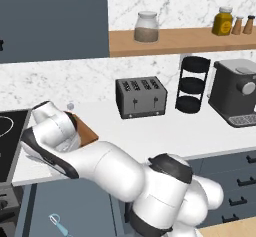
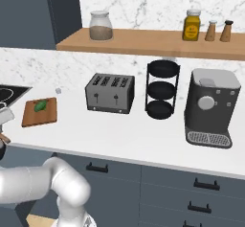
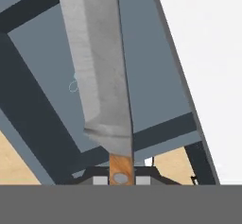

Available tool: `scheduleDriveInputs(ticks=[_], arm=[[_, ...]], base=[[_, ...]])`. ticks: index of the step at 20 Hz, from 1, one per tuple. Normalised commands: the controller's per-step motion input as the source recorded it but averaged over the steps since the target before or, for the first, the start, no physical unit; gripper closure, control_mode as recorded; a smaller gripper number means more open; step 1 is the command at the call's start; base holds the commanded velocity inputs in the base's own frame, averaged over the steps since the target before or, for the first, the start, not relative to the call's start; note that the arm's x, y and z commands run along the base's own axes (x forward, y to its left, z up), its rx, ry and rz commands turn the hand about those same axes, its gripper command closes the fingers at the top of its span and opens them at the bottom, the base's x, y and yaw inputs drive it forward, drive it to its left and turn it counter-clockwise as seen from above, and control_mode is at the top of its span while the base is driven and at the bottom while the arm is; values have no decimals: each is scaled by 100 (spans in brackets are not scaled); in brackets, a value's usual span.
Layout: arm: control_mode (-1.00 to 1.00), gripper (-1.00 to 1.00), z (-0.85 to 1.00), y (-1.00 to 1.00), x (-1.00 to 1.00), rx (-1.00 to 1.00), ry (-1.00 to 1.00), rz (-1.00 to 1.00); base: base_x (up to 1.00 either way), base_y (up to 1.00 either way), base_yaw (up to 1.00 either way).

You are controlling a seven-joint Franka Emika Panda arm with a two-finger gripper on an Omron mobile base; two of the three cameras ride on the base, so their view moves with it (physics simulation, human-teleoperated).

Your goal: Place the appropriate cutting tool for cutting the broccoli skin on the cutting board.

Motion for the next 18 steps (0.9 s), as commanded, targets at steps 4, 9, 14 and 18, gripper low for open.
scheduleDriveInputs(ticks=[4, 9, 14, 18], arm=[[-100, 100, 2, 0, 99, 0, -17, 8], [-100, 100, -1, 0, 99, 3, -15, 6], [-100, 100, -19, 0, 100, 7, -2, 5], [-100, 100, -22, 0, 96, 5, 1, 3]], base=[[0, 0, 0], [0, 0, 0], [0, 0, 0], [0, 0, 0]])
